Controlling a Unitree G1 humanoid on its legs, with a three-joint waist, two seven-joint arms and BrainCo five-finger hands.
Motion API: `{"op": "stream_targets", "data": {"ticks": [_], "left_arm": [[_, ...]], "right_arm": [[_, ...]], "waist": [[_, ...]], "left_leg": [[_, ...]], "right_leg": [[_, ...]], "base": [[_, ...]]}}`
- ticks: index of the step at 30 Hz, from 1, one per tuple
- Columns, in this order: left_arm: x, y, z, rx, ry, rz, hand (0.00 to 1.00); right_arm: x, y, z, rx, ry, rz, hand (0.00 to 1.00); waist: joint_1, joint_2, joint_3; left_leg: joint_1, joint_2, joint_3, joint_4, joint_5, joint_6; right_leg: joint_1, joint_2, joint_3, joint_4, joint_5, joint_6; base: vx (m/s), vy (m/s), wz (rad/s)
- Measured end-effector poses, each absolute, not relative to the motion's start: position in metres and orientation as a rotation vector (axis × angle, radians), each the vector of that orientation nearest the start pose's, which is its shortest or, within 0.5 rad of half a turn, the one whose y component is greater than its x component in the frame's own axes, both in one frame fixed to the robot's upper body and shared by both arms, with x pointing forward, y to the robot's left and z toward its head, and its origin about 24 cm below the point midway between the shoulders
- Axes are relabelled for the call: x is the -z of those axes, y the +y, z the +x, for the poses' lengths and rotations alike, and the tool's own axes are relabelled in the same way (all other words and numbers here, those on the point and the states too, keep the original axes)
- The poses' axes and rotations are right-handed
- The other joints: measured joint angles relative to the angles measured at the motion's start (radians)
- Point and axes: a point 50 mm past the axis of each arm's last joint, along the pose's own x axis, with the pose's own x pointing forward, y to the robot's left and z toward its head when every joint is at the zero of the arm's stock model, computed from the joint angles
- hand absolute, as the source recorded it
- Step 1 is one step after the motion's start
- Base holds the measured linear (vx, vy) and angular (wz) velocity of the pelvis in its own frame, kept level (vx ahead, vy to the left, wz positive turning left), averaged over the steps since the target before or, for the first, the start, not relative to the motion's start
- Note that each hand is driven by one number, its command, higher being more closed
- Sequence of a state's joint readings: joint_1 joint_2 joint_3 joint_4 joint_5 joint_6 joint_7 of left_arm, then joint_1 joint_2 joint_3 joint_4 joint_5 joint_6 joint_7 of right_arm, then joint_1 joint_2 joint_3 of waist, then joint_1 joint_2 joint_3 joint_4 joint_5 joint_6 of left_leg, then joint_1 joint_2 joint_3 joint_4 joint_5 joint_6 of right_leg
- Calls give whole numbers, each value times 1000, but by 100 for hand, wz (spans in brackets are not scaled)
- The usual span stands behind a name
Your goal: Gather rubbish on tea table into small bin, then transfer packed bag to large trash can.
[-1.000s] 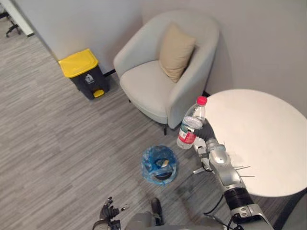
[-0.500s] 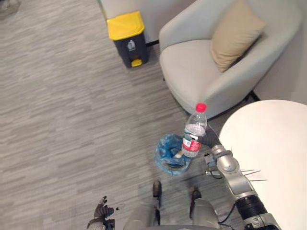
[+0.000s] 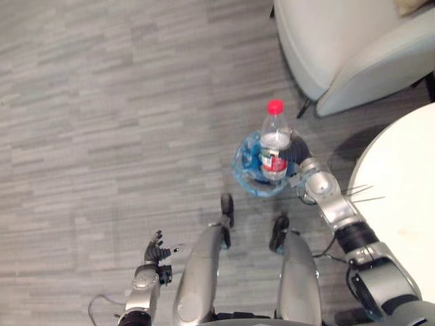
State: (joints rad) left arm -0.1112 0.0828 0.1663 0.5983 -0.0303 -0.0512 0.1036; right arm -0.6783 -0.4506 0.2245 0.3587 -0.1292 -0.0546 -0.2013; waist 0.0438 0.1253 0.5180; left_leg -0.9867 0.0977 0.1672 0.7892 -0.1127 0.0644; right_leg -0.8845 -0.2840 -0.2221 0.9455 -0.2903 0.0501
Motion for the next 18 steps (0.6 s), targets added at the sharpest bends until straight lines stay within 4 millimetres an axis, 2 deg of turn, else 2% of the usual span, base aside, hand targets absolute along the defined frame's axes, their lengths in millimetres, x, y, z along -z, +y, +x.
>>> {"op": "stream_targets", "data": {"ticks": [2, 4, 8, 11, 13, 14, 18], "left_arm": [[34, 203, 262, -262, 327, 14, 0], [18, 198, 272, -265, 258, -21, 0], [11, 199, 274, -289, 221, -65, 0], [0, 199, 277, -301, 174, -78, 0], [-3, 199, 279, -303, 160, -83, 0], [-4, 199, 279, -303, 159, -84, 0], [-4, 195, 280, -297, 158, -96, 0]], "right_arm": [[-199, -170, 364, 84, -477, -602, 100], [-212, -174, 364, 140, -522, -578, 100], [-235, -176, 365, 193, -590, -553, 100], [-261, -180, 364, 244, -663, -549, 100], [-276, -184, 364, 281, -699, -537, 100], [-282, -187, 365, 299, -705, -540, 0], [-286, -198, 368, 345, -694, -560, 0]], "waist": [[11, 3, 20], [29, 3, 23], [38, 3, 23], [55, 2, 23], [56, 2, 23], [57, 2, 23], [77, 2, 23]], "left_leg": [[-93, 0, -1, 37, -3, 5], [-167, 7, 9, 59, -3, 5], [-243, 18, 30, 93, -1, 3], [-305, 23, 29, 112, 0, 1], [-333, 23, 29, 108, 4, -6], [-341, 23, 30, 104, 7, -9], [-344, 24, 30, 104, 11, -15]], "right_leg": [[-93, -13, 3, 50, -9, -1], [-168, -18, 9, 82, -11, -3], [-252, -31, 24, 128, -12, -5], [-314, -30, 29, 148, -11, -5], [-342, -30, 29, 151, -10, -6], [-349, -30, 29, 151, -10, -6], [-353, -31, 31, 150, -10, -6]], "base": [[-135, -3, 11], [-128, 5, 15], [-87, 2, 4], [-86, 12, -6], [-59, -12, 11], [-49, -14, 13], [-37, -3, -1]]}}
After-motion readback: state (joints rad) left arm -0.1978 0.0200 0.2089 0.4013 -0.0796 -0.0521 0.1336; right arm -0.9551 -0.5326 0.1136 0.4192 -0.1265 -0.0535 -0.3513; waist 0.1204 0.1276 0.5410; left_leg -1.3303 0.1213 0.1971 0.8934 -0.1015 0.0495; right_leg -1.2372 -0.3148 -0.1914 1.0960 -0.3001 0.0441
